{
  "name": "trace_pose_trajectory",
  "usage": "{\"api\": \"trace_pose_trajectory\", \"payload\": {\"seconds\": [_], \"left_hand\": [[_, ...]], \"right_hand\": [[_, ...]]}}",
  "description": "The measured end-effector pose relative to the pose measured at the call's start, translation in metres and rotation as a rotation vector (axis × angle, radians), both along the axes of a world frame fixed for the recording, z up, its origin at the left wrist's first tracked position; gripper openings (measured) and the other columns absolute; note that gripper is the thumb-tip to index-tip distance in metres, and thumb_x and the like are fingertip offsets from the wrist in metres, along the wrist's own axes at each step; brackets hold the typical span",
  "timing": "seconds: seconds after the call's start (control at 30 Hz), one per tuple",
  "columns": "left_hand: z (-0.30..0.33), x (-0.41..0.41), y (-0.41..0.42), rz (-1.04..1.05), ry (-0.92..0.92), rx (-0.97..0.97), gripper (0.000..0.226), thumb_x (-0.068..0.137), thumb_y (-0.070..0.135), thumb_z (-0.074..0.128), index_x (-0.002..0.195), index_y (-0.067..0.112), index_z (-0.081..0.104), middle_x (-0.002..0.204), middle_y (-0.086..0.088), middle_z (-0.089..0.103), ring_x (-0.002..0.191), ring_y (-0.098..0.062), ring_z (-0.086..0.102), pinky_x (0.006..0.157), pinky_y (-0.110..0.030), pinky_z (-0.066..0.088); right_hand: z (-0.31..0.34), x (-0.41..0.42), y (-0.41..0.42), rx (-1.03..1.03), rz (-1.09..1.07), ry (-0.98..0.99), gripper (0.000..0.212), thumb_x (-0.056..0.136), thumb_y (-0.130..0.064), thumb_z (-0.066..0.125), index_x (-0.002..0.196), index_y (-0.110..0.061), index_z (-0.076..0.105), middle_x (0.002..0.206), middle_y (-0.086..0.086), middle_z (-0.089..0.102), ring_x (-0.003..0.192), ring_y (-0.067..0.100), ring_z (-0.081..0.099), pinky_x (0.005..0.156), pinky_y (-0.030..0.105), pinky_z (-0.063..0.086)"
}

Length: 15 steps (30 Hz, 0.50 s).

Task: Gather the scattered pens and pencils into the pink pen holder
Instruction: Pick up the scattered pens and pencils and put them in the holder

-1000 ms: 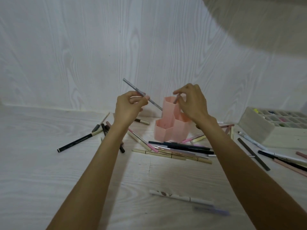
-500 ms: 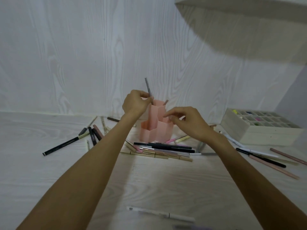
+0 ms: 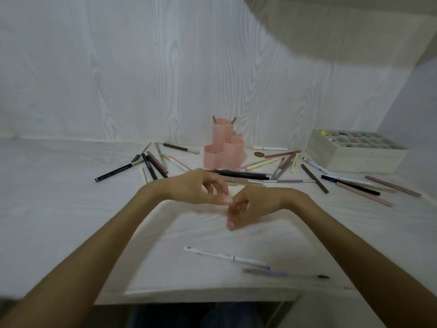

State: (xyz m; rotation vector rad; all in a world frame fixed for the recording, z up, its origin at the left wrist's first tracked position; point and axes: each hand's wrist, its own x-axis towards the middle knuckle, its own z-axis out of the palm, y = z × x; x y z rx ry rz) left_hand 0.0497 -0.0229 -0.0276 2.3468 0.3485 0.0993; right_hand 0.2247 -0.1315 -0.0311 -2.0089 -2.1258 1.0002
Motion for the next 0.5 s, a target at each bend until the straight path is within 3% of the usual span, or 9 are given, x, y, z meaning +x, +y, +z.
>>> {"api": "trace_pose_trajectory", "payload": {"seconds": [0.07, 0.17, 0.27, 0.4, 0.5], "left_hand": [[-0.016, -0.017, -0.032, -0.121, 0.197, 0.071, 0.046, 0.058, 0.066, 0.074, 0.096, 0.054, 0.051, 0.098, 0.03, 0.05, 0.089, 0.005, 0.048, 0.076, -0.012, 0.04], [-0.052, -0.029, -0.07, -0.119, 0.163, 0.28, 0.062, 0.056, 0.068, 0.075, 0.104, 0.043, 0.044, 0.098, 0.019, 0.045, 0.091, -0.005, 0.041, 0.081, -0.024, 0.041], [-0.061, -0.033, -0.078, -0.08, 0.077, 0.319, 0.05, 0.064, 0.061, 0.075, 0.097, 0.033, 0.051, 0.095, 0.011, 0.048, 0.088, -0.009, 0.042, 0.078, -0.026, 0.041], [-0.055, -0.033, -0.075, -0.069, 0.09, 0.184, 0.028, 0.071, 0.049, 0.076, 0.087, 0.033, 0.059, 0.087, 0.015, 0.051, 0.076, -0.004, 0.043, 0.069, -0.02, 0.037], [-0.052, -0.03, -0.066, -0.035, 0.069, 0.097, 0.02, 0.078, 0.039, 0.074, 0.089, 0.024, 0.069, 0.083, 0.017, 0.061, 0.067, 0.001, 0.047, 0.065, -0.013, 0.038]], "right_hand": [[-0.001, -0.006, -0.019, -0.098, 0.053, -0.112, 0.041, 0.071, -0.056, 0.071, 0.102, -0.033, 0.057, 0.1, -0.021, 0.05, 0.086, 0.0, 0.048, 0.074, 0.018, 0.037], [-0.01, -0.012, -0.052, -0.213, 0.115, -0.301, 0.062, 0.059, -0.061, 0.077, 0.104, -0.039, 0.041, 0.102, -0.019, 0.034, 0.091, 0.002, 0.038, 0.074, 0.022, 0.032], [-0.016, -0.019, -0.071, -0.093, 0.079, -0.287, 0.056, 0.056, -0.055, 0.081, 0.094, -0.039, 0.044, 0.098, -0.017, 0.036, 0.087, 0.003, 0.038, 0.076, 0.027, 0.035], [-0.01, -0.019, -0.074, -0.067, 0.037, -0.203, 0.036, 0.061, -0.048, 0.082, 0.089, -0.039, 0.062, 0.098, -0.02, 0.044, 0.085, 0.003, 0.043, 0.077, 0.022, 0.035], [-0.01, -0.012, -0.068, -0.001, -0.061, -0.113, 0.016, 0.068, -0.044, 0.079, 0.079, -0.041, 0.068, 0.086, -0.018, 0.058, 0.081, 0.004, 0.051, 0.074, 0.019, 0.038]]}}
